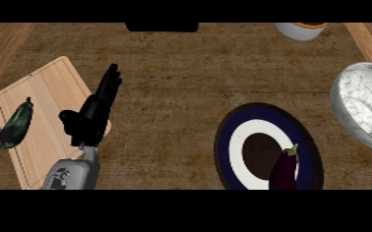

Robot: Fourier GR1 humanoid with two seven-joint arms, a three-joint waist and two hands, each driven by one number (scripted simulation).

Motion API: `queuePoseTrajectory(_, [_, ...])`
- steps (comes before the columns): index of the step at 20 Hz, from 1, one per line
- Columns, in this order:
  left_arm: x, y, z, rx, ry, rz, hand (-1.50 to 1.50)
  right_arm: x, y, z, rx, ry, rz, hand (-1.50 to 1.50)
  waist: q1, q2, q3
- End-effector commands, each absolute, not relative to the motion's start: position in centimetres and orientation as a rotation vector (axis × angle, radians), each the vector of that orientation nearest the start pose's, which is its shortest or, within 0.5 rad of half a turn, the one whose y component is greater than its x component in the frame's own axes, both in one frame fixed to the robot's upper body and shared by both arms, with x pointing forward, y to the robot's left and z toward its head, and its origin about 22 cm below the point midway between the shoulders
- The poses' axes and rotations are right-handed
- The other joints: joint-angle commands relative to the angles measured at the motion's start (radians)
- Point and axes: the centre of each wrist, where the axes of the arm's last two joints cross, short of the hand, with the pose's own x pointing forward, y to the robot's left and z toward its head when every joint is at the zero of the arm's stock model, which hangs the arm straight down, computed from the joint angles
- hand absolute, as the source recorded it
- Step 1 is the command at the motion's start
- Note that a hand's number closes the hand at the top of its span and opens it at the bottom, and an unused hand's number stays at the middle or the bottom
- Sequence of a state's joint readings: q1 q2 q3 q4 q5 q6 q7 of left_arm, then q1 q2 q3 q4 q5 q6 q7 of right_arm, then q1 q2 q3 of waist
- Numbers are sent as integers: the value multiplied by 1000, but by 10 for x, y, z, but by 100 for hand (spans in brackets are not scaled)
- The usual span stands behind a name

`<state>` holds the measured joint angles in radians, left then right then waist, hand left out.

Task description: Pick the can from the plate and place it in the bowl

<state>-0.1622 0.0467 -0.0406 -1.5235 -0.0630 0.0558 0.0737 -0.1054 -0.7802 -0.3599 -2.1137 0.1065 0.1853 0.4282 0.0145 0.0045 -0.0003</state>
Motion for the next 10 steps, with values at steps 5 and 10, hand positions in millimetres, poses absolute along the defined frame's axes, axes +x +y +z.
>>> queuePoseTrajectory(5, [279, 204, 34, 52, -1600, -125, 0, 261, -403, 229, -1088, -1589, 616, 150, 2, 0, 1])
queuePoseTrajectory(10, [284, 226, 22, 59, -1595, -124, 0, 277, -405, 184, -1117, -1563, 669, 150, -8, -2, 0])
